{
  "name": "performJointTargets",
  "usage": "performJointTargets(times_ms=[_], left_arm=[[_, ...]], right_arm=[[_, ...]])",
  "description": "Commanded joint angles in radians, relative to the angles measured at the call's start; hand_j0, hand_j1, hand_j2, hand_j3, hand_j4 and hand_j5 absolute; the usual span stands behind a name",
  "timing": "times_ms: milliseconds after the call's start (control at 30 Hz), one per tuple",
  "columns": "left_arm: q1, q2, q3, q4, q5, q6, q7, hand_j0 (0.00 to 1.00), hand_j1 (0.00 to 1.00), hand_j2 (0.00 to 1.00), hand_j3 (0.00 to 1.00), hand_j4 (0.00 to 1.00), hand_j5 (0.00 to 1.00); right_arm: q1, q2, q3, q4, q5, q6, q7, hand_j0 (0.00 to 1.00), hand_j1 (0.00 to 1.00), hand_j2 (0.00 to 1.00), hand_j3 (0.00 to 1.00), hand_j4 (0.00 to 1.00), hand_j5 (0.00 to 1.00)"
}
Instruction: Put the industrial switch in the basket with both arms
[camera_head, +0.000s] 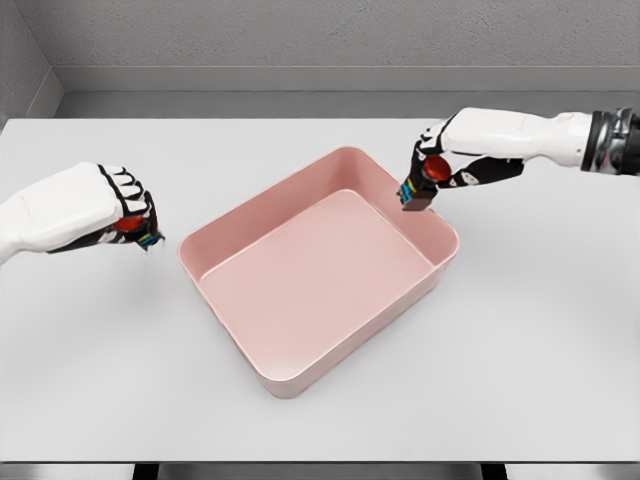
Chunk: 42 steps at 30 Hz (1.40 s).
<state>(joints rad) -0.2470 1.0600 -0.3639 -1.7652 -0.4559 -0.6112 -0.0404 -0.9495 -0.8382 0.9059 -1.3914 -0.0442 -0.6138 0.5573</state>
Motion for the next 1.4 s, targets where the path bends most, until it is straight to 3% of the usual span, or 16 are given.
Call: performJointTargets(times_ms=[0, 333, 500, 633, 667, 700, 733, 767, 967, 1200, 1367], left_arm=[[-0.005, -0.002, 0.000, 0.000, 0.006, 0.000, 0.001, 0.36, 0.36, 0.36, 0.36, 0.36, 0.36], [-0.035, -0.121, -0.004, 0.001, 0.005, 0.000, -0.006, 0.36, 0.36, 0.36, 0.36, 0.36, 0.36], [-0.051, -0.141, -0.009, 0.001, 0.003, 0.000, -0.013, 0.36, 0.36, 0.36, 0.36, 0.36, 0.36], [-0.049, -0.169, -0.012, 0.001, -0.003, 0.000, -0.064, 0.36, 0.36, 0.36, 0.36, 0.36, 0.36], [-0.052, -0.175, -0.012, 0.001, -0.003, 0.000, -0.068, 0.36, 0.36, 0.36, 0.36, 0.36, 0.36], [-0.057, -0.181, -0.010, 0.001, -0.004, 0.000, -0.073, 0.36, 0.36, 0.36, 0.36, 0.36, 0.36], [-0.058, -0.186, -0.012, 0.001, -0.004, 0.000, -0.073, 0.36, 0.36, 0.36, 0.36, 0.36, 0.36], [-0.066, -0.186, -0.012, 0.001, -0.006, 0.000, -0.082, 0.36, 0.36, 0.36, 0.36, 0.36, 0.36], [-0.069, -0.213, -0.016, 0.001, -0.009, 0.000, -0.116, 0.36, 0.36, 0.36, 0.36, 0.36, 0.36], [-0.094, -0.284, -0.078, 0.001, -0.012, 0.000, -0.116, 0.38, 0.38, 0.38, 0.38, 0.38, 0.38], [-0.114, -0.334, -0.124, 0.003, -0.032, 0.000, -0.177, 0.39, 0.39, 0.39, 0.39, 0.39, 0.39]], right_arm=[[0.000, 0.007, 0.007, -0.012, -0.013, 0.003, 0.000, 0.43, 0.43, 0.43, 0.43, 0.43, 0.43], [-0.002, 0.031, 0.037, -0.046, -0.014, 0.003, -0.003, 0.44, 0.44, 0.44, 0.44, 0.44, 0.44], [-0.002, 0.036, 0.053, -0.083, -0.014, 0.003, -0.003, 0.44, 0.44, 0.44, 0.44, 0.44, 0.44], [-0.003, 0.037, 0.054, -0.109, -0.013, 0.003, 0.000, 0.46, 0.46, 0.46, 0.46, 0.46, 0.46], [-0.005, 0.047, 0.062, -0.115, -0.011, 0.003, 0.000, 0.51, 0.51, 0.51, 0.51, 0.51, 0.51], [-0.006, 0.051, 0.067, -0.115, -0.011, 0.003, -0.002, 0.65, 0.65, 0.65, 0.65, 0.65, 0.65], [-0.009, 0.051, 0.065, -0.115, -0.011, 0.003, -0.010, 0.94, 0.94, 0.94, 0.94, 0.94, 0.94], [-0.015, 0.057, 0.067, -0.117, -0.008, 0.003, -0.008, 1.00, 1.00, 1.00, 1.00, 1.00, 1.00], [-0.025, 0.025, 0.047, -0.107, -0.013, 0.003, -0.010, 1.00, 1.00, 1.00, 1.00, 1.00, 1.00], [-0.021, -0.036, 0.028, -0.097, -0.016, 0.003, -0.010, 1.00, 1.00, 1.00, 1.00, 1.00, 1.00], [-0.012, -0.081, 0.008, -0.097, -0.017, 0.003, -0.010, 1.00, 1.00, 1.00, 1.00, 1.00, 1.00]])
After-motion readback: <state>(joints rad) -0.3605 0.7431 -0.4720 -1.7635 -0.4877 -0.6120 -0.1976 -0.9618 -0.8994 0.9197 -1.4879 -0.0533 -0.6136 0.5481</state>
